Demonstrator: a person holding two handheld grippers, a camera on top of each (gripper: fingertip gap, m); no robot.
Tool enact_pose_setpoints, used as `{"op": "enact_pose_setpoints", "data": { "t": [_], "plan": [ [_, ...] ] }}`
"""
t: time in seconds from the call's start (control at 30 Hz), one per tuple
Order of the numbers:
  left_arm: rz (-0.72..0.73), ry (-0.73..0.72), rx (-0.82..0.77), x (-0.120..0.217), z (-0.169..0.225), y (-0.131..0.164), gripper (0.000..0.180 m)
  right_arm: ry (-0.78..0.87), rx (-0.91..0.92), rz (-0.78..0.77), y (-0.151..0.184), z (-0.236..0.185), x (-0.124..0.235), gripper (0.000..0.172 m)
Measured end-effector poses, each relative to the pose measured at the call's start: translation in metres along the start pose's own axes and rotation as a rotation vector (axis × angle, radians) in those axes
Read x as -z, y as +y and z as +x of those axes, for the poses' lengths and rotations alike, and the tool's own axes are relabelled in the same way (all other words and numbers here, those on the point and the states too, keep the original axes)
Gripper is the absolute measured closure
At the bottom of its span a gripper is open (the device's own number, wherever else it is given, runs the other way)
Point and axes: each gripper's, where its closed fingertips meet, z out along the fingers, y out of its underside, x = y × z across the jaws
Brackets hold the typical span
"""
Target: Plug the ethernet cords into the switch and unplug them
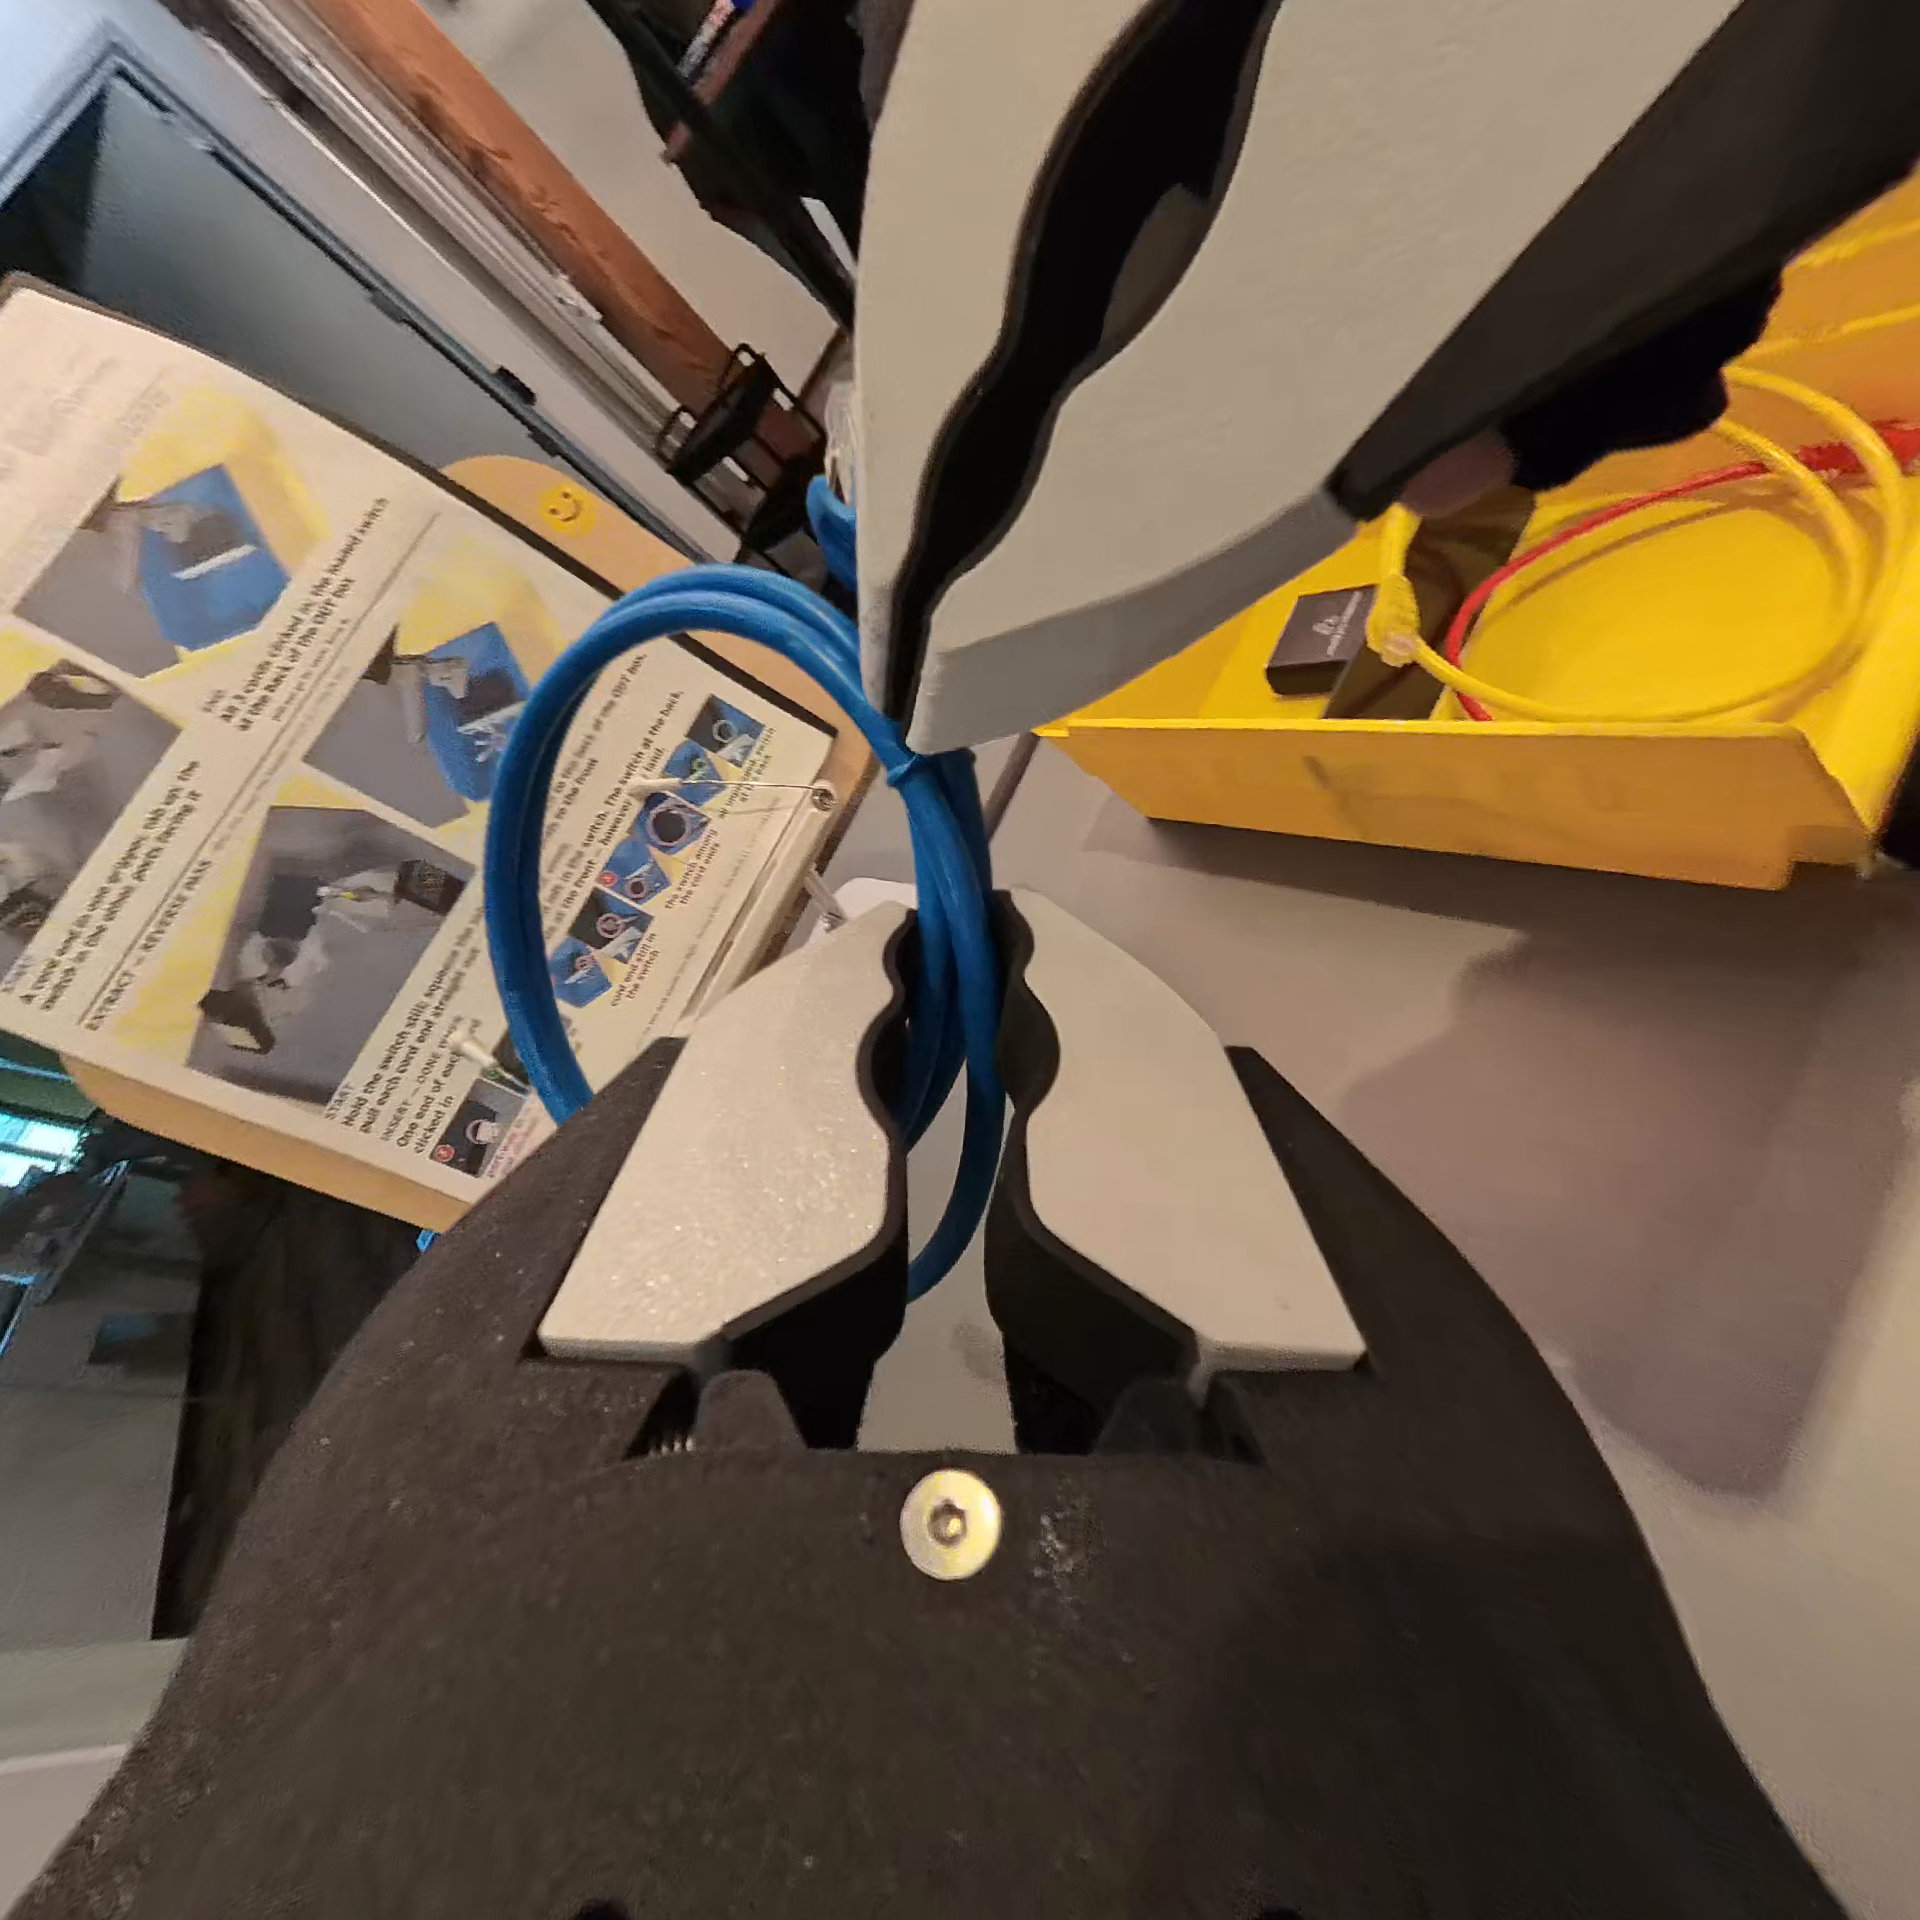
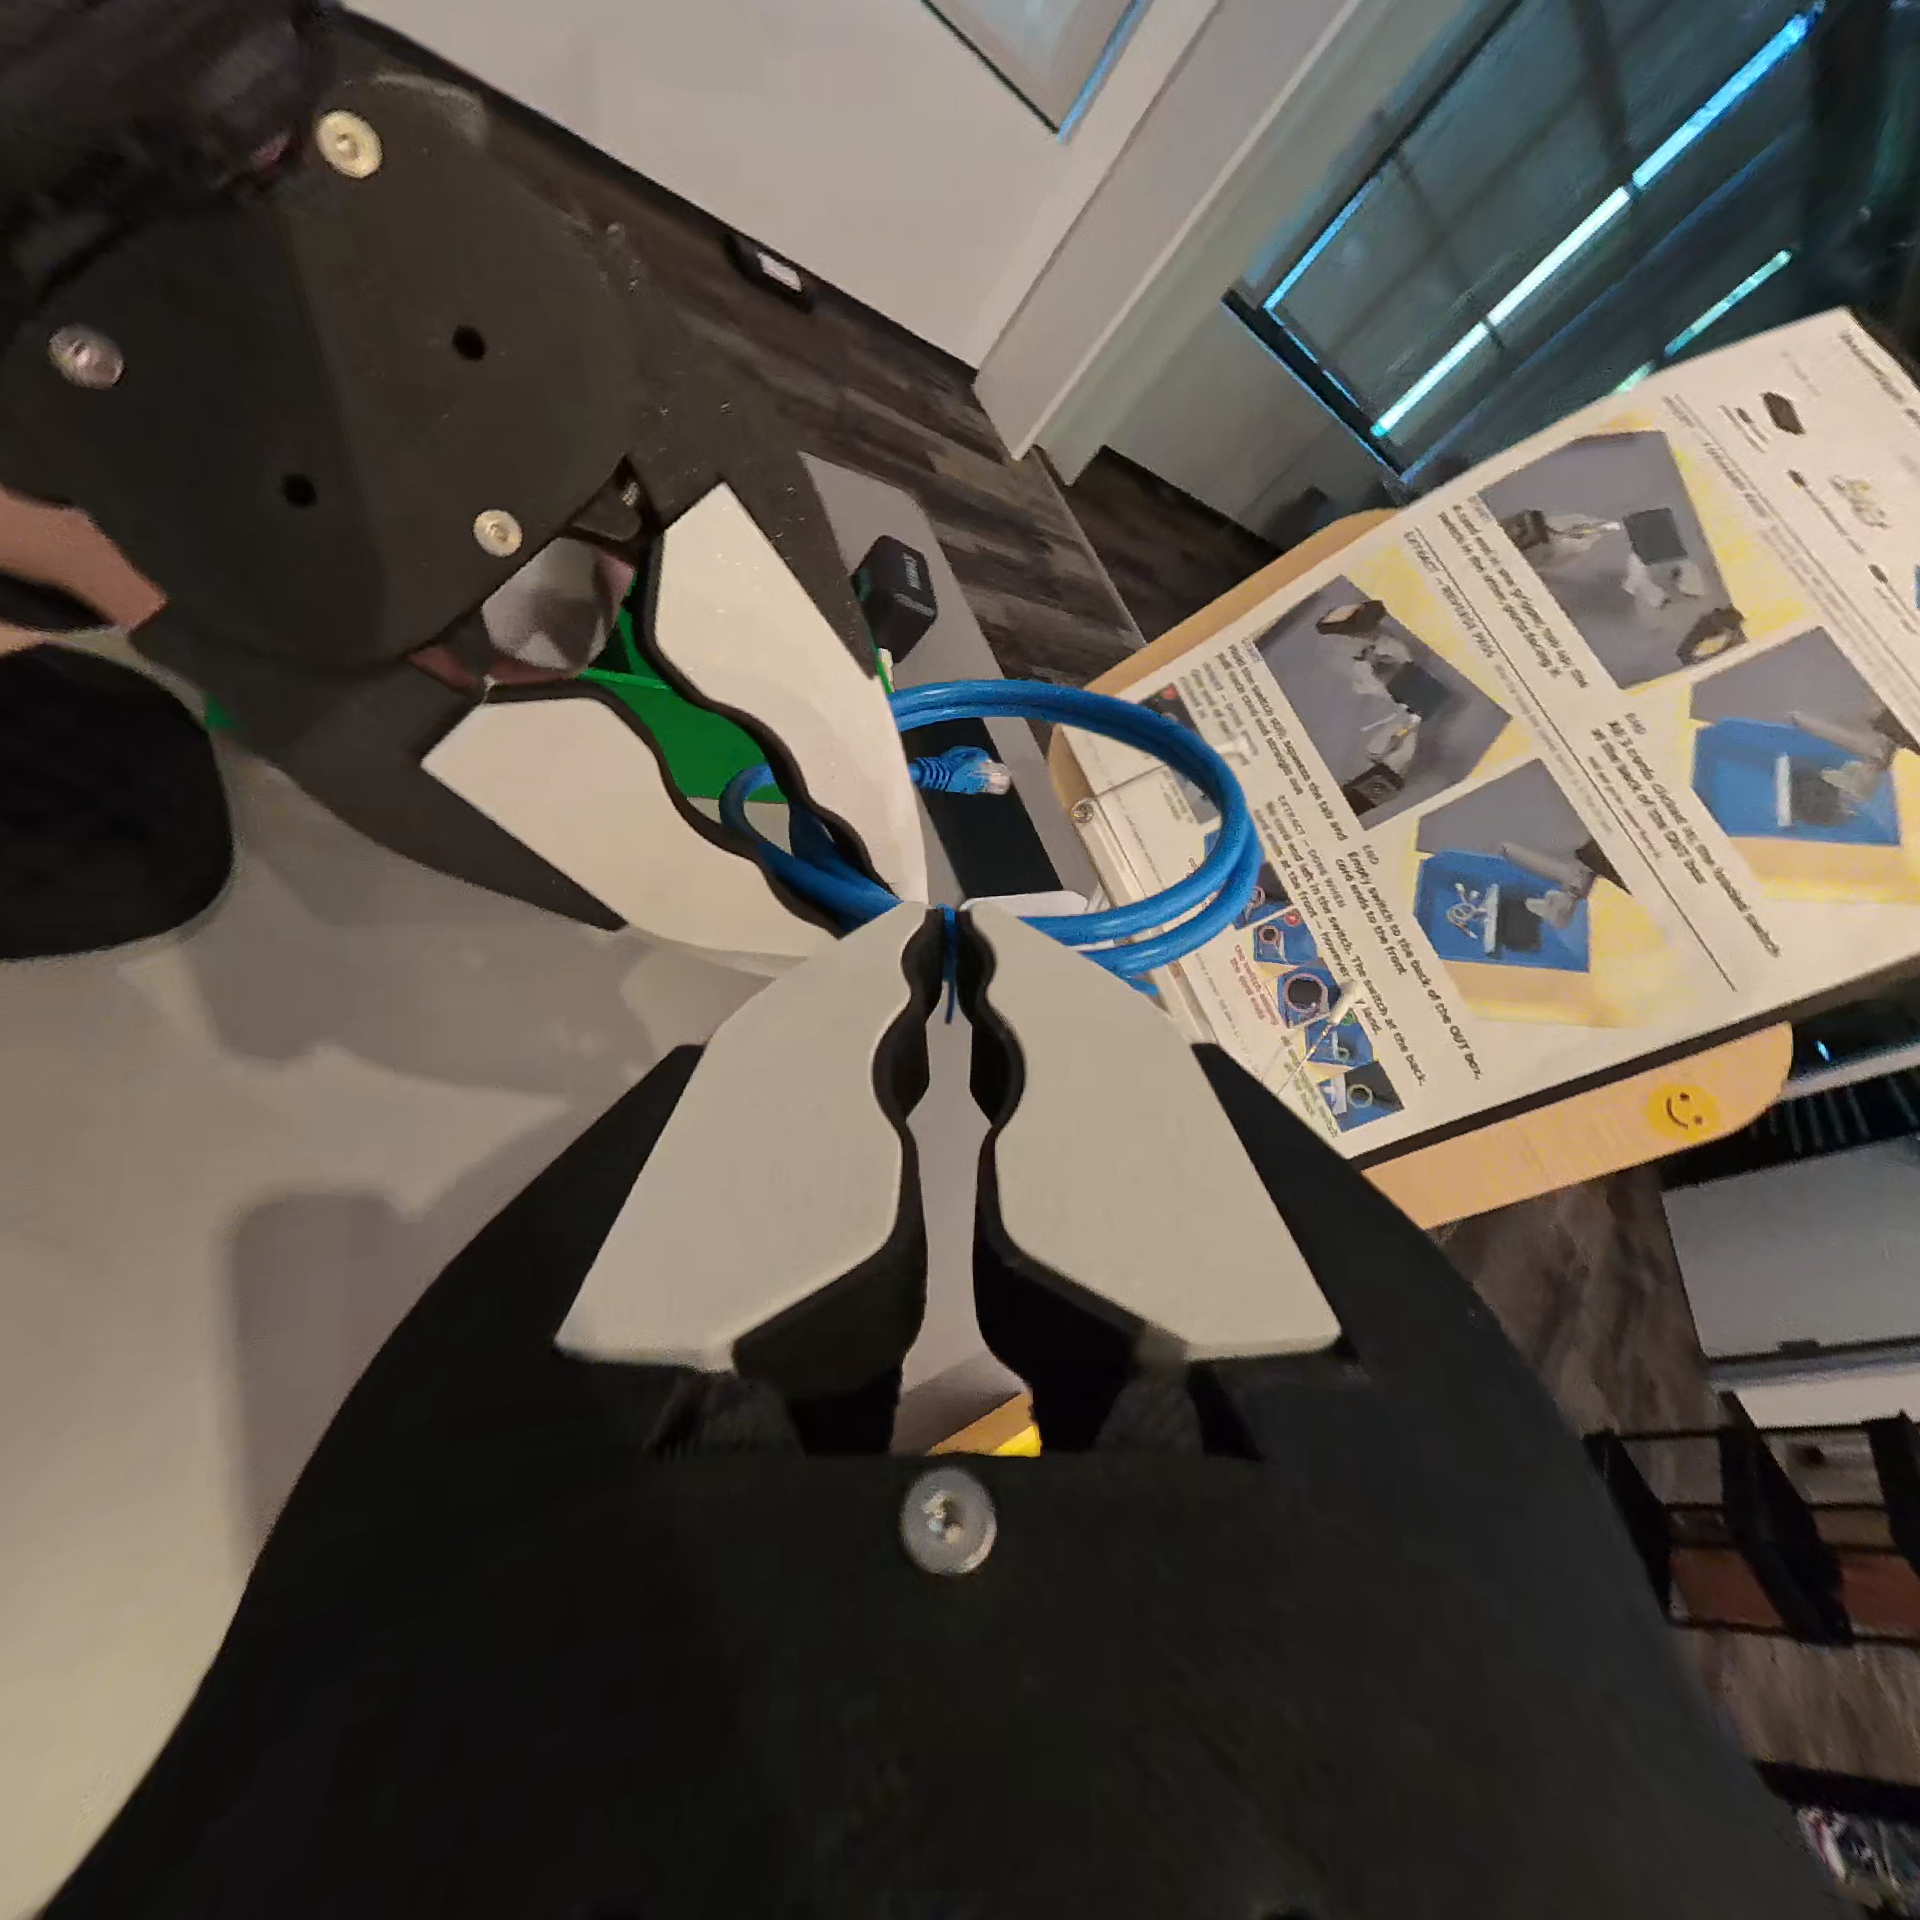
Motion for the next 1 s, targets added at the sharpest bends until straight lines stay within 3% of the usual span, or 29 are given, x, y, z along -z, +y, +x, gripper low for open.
{"op": "enact_pose_setpoints", "data": {
  "t": [0.67,0.87,1.0],
  "plan": [
    [-0.091,0.1,0.002,-0.005,0.012,0.017,0.169,-0.081,0.131,0.024,0.014,-0.01,-0.009,0.169],
    [-0.142,0.19,0.017,-0.003,0.022,0.026,0.169,-0.144,0.239,0.061,0.02,-0.022,-0.013,0.169],
    [-0.134,0.248,0.059,-0.001,0.025,0.029,0.169,-0.119,0.458,0.187,0.017,-0.025,-0.014,0.169]
  ]
}}
